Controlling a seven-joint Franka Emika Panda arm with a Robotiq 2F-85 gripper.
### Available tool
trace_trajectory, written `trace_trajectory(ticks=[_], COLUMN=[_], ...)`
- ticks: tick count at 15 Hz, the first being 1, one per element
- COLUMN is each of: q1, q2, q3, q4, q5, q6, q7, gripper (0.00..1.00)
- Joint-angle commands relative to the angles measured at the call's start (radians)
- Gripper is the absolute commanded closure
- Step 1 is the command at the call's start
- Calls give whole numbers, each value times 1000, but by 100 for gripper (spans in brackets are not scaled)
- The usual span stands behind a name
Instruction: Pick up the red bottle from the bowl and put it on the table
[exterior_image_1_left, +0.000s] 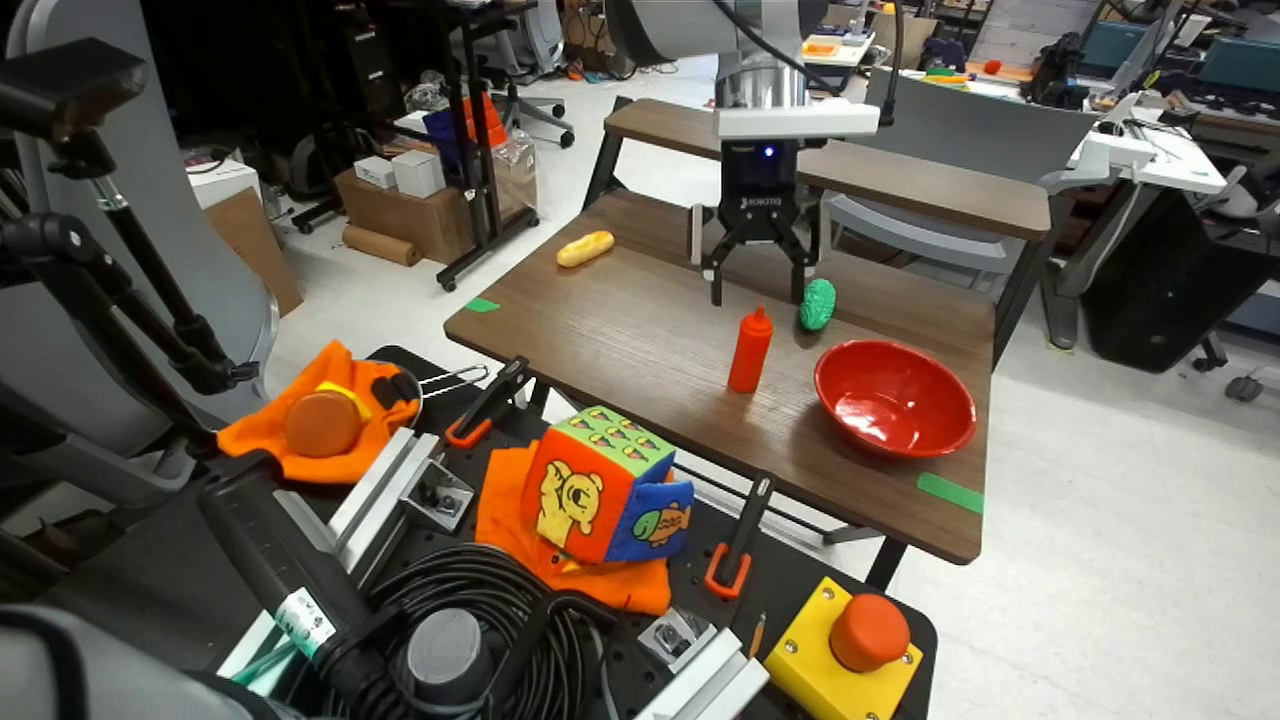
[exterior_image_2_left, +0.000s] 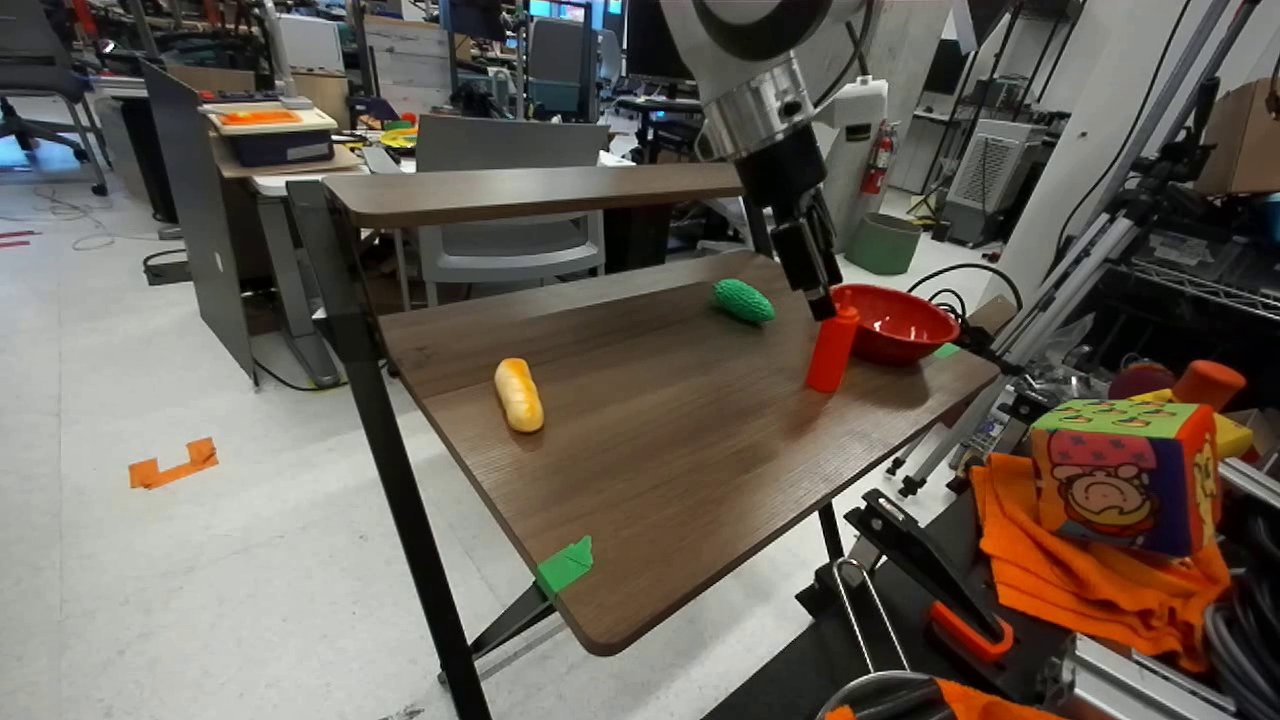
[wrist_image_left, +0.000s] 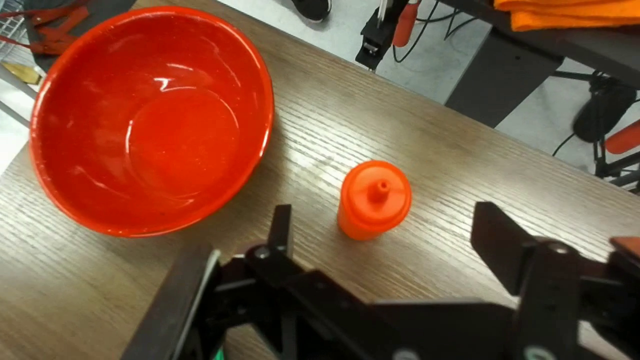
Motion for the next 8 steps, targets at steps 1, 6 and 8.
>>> trace_trajectory(ticks=[1,6,8], q1=[-72,-22,-19], q2=[-239,-132,-109], q3=[22,1,2], q4=[-199,-91,-88], q5=[90,46,46], q6=[102,43,44], q7=[-29,-6,-5], gripper=[0,0,0])
